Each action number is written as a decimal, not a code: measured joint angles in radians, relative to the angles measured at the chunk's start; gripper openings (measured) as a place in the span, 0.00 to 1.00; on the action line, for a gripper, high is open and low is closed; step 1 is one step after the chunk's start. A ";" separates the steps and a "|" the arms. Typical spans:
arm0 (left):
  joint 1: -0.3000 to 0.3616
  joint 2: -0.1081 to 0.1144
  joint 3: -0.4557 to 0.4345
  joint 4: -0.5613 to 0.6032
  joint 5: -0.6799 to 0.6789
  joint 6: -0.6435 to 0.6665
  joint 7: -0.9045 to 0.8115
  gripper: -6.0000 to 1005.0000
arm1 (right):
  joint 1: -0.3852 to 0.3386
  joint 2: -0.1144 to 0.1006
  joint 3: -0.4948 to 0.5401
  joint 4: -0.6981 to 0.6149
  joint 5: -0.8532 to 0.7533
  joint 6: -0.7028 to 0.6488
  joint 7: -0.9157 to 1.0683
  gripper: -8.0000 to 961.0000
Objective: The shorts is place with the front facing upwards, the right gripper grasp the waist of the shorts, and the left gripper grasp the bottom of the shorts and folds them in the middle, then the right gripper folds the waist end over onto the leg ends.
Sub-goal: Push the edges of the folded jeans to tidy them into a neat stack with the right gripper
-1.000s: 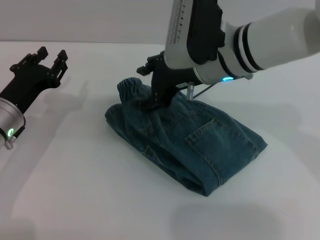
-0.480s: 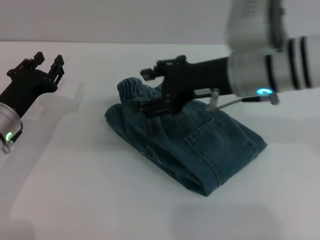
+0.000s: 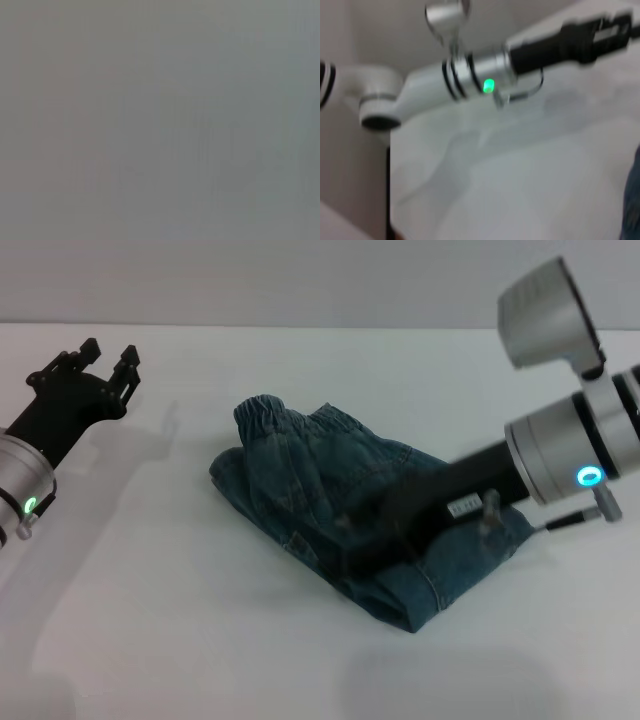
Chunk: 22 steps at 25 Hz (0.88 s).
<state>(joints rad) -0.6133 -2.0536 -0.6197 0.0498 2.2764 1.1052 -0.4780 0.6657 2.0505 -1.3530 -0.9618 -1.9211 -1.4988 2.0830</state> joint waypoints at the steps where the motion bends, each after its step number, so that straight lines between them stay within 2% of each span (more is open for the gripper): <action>1: -0.002 0.000 0.000 -0.001 0.000 -0.001 0.002 0.50 | 0.006 0.000 0.001 0.015 -0.019 -0.012 0.001 0.79; 12: -0.005 -0.002 0.000 -0.023 0.000 -0.008 0.004 0.50 | 0.065 0.014 -0.008 0.151 -0.153 -0.033 0.013 0.79; 16: -0.001 -0.002 0.000 -0.028 0.000 -0.009 0.004 0.50 | 0.077 0.015 -0.007 0.197 -0.172 -0.019 0.009 0.79; 22: 0.004 -0.002 0.000 -0.029 0.000 -0.009 0.004 0.50 | 0.071 0.009 0.006 0.199 -0.199 -0.018 0.012 0.79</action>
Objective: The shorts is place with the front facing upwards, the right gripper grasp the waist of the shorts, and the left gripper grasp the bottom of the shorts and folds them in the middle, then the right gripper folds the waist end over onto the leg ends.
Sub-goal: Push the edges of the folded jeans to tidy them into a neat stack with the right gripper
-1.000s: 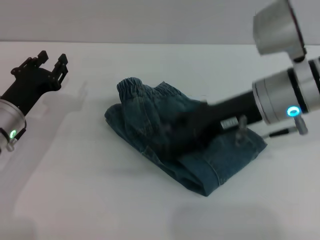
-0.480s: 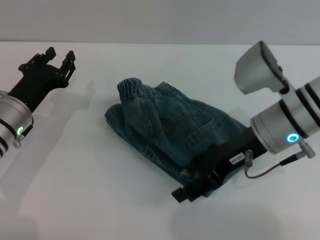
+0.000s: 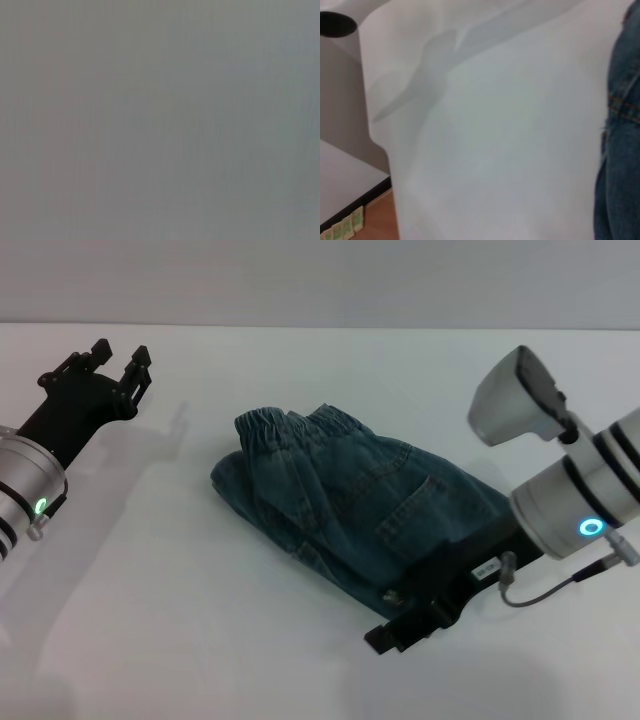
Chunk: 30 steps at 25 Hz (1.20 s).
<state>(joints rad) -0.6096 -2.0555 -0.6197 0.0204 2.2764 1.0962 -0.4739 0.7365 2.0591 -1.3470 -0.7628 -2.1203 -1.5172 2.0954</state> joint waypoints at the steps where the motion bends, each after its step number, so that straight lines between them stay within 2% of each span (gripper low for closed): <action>1: 0.001 0.000 0.000 -0.002 0.000 -0.001 0.000 0.50 | -0.002 -0.004 0.006 0.000 -0.004 -0.001 0.001 0.79; 8: 0.003 -0.001 0.000 -0.005 0.000 -0.003 0.000 0.50 | -0.013 -0.010 0.110 -0.025 -0.114 -0.007 0.013 0.79; 18: -0.001 -0.002 0.002 -0.005 0.001 -0.019 0.000 0.50 | -0.027 -0.042 0.281 -0.074 -0.178 0.011 0.009 0.79; 23: -0.002 -0.002 0.002 -0.007 0.001 -0.024 0.000 0.50 | -0.025 -0.055 0.325 -0.084 -0.203 0.008 0.006 0.79; 30: -0.005 -0.001 0.000 -0.012 0.001 -0.022 0.000 0.50 | -0.057 -0.050 0.376 -0.190 -0.119 -0.129 -0.024 0.79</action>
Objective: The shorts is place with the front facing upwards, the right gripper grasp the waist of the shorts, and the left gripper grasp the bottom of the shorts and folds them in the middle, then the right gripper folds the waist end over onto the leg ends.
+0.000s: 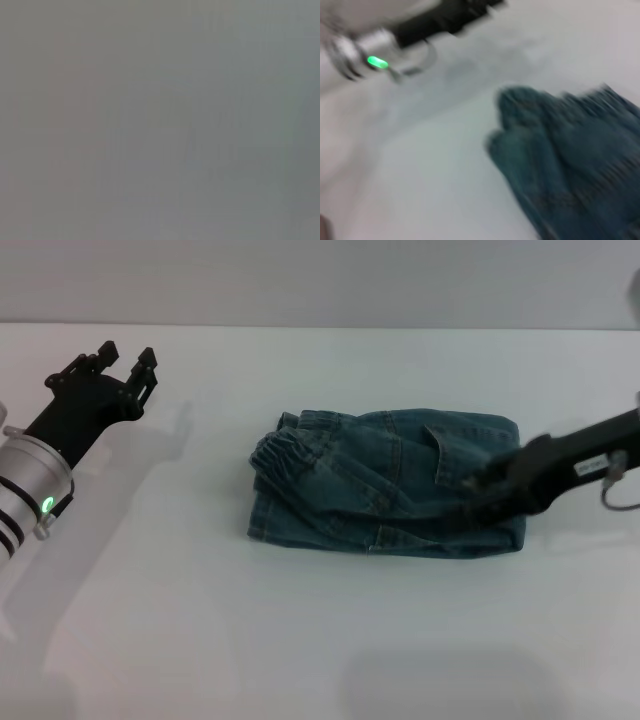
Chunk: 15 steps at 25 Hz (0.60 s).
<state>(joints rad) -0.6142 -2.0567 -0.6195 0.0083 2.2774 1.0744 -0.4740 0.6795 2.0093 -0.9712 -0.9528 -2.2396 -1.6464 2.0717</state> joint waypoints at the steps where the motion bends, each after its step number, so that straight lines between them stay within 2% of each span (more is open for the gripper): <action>1: 0.000 0.000 0.000 -0.003 0.000 0.001 0.000 0.50 | -0.018 0.002 0.011 -0.037 0.040 -0.029 -0.010 0.79; 3: 0.000 0.001 0.000 -0.010 0.000 0.004 0.000 0.50 | -0.059 0.008 0.033 -0.109 0.119 -0.067 -0.039 0.79; 4: 0.000 0.001 0.000 -0.010 0.000 0.004 0.000 0.50 | -0.112 0.022 0.069 -0.176 0.201 -0.075 -0.088 0.79; 5: 0.000 0.001 0.000 -0.010 0.000 0.004 0.000 0.50 | -0.112 0.022 0.069 -0.176 0.201 -0.075 -0.088 0.79; 8: 0.004 0.001 0.000 -0.012 0.000 0.016 -0.006 0.50 | -0.183 0.049 0.142 -0.218 0.310 -0.042 -0.203 0.79; 10: 0.008 0.001 -0.002 -0.012 0.000 0.030 -0.010 0.50 | -0.235 0.063 0.182 -0.197 0.396 0.014 -0.312 0.79; 11: 0.031 0.002 -0.031 -0.018 -0.001 0.085 -0.011 0.50 | -0.268 0.066 0.194 -0.168 0.450 0.056 -0.375 0.79; 15: 0.067 0.005 -0.077 -0.032 -0.001 0.149 -0.011 0.50 | -0.357 0.065 0.220 0.019 0.694 0.226 -0.678 0.79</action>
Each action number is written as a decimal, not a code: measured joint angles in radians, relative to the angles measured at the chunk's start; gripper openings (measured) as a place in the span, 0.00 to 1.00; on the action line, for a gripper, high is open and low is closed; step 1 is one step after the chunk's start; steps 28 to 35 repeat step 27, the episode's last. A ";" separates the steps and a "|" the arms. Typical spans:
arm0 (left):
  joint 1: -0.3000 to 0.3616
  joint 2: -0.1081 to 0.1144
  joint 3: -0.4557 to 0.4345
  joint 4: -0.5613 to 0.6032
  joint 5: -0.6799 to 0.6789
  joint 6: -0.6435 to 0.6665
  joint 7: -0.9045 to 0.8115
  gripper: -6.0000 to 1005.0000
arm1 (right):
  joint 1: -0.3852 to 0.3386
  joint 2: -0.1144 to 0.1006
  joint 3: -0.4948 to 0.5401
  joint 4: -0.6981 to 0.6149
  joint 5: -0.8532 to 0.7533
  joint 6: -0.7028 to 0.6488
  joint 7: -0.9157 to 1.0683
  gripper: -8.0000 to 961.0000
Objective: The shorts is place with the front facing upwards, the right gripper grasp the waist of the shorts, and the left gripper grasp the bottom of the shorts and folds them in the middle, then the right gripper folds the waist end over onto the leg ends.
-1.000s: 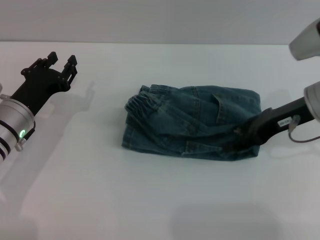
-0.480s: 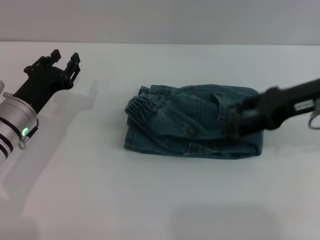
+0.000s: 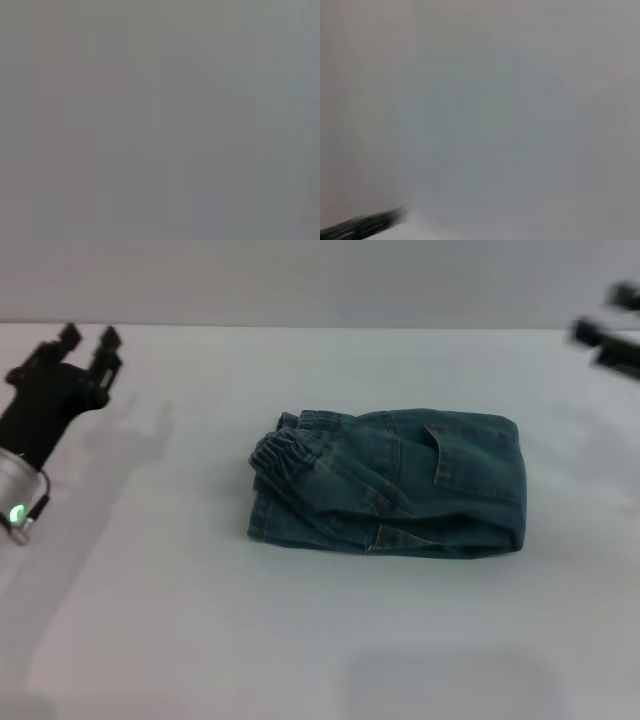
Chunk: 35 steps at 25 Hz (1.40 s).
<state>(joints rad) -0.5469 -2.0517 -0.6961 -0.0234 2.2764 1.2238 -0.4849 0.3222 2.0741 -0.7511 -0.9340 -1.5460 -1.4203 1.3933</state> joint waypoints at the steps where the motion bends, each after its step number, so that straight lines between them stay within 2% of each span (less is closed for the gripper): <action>1: 0.009 0.001 -0.016 -0.001 0.000 0.016 0.000 0.50 | -0.015 -0.001 0.018 0.064 0.076 0.033 -0.105 0.79; 7: 0.075 0.000 -0.083 -0.009 0.000 0.099 -0.004 0.50 | -0.042 0.000 0.183 0.457 0.618 0.020 -0.743 0.79; 8: 0.075 0.000 -0.083 -0.009 0.000 0.099 -0.004 0.50 | -0.042 0.001 0.191 0.505 0.699 0.004 -0.831 0.79; 10: 0.120 -0.002 -0.106 -0.034 0.000 0.141 -0.001 0.50 | -0.035 0.002 0.199 0.610 0.848 -0.033 -1.009 0.79; 12: 0.142 -0.002 -0.119 -0.047 0.000 0.159 0.003 0.50 | -0.022 0.002 0.200 0.681 0.939 -0.060 -1.129 0.79; 15: 0.171 -0.004 -0.134 -0.060 0.000 0.189 0.005 0.50 | -0.002 0.002 0.201 0.741 0.990 -0.068 -1.205 0.79; 19: 0.193 -0.006 -0.153 -0.067 0.000 0.213 0.007 0.50 | 0.017 0.000 0.207 0.769 0.997 -0.049 -1.211 0.79; 35: 0.204 -0.009 -0.164 -0.088 0.001 0.226 0.009 0.50 | 0.040 0.000 0.231 0.774 1.001 -0.004 -1.214 0.79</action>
